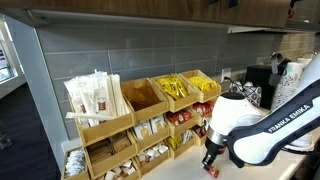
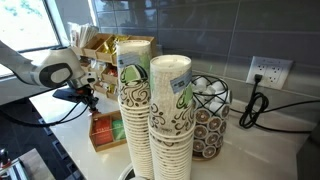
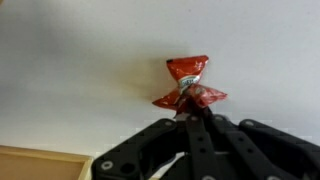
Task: Pick up the red sachets from the counter and put them in the second middle tray from the right
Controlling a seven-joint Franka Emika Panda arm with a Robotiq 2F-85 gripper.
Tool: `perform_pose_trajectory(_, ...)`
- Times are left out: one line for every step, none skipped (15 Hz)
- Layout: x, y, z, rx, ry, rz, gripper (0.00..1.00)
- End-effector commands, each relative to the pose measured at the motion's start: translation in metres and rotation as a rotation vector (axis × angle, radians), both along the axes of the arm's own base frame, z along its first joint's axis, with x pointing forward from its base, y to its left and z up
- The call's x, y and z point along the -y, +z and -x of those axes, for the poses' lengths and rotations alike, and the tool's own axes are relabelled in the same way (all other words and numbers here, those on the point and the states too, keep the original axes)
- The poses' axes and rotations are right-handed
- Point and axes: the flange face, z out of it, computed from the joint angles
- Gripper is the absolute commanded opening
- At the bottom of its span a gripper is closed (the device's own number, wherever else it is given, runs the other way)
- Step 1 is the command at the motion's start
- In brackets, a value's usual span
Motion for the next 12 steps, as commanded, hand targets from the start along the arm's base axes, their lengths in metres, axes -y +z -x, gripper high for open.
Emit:
perform_pose_trajectory(0.002, -0.002, -0.003, 0.011, 0.018, -0.019, 0.05)
perform_pose_trajectory(0.003, 0.001, -0.004, 0.021, 0.021, -0.028, 0.06)
perform_pose_trajectory(0.006, 0.006, -0.003, 0.041, 0.03, -0.042, 0.05)
perform_pose_trajectory(0.008, 0.011, -0.004, 0.064, 0.042, -0.057, 0.06)
perform_pose_trajectory(0.011, 0.018, -0.006, 0.094, 0.058, -0.074, 0.04)
perform_pose_trajectory(0.013, 0.024, -0.007, 0.123, 0.074, -0.09, 0.05)
perform_pose_trajectory(0.016, 0.031, -0.008, 0.161, 0.094, -0.104, 0.03)
perform_pose_trajectory(0.019, 0.038, -0.01, 0.195, 0.11, -0.119, 0.04)
perform_pose_trajectory(0.02, 0.047, -0.011, 0.234, 0.126, -0.133, 0.04)
perform_pose_trajectory(0.022, 0.053, -0.012, 0.267, 0.14, -0.146, 0.05)
perform_pose_trajectory(0.024, 0.058, -0.012, 0.284, 0.157, -0.15, 0.05)
perform_pose_trajectory(0.026, 0.058, -0.012, 0.285, 0.18, -0.14, 0.3)
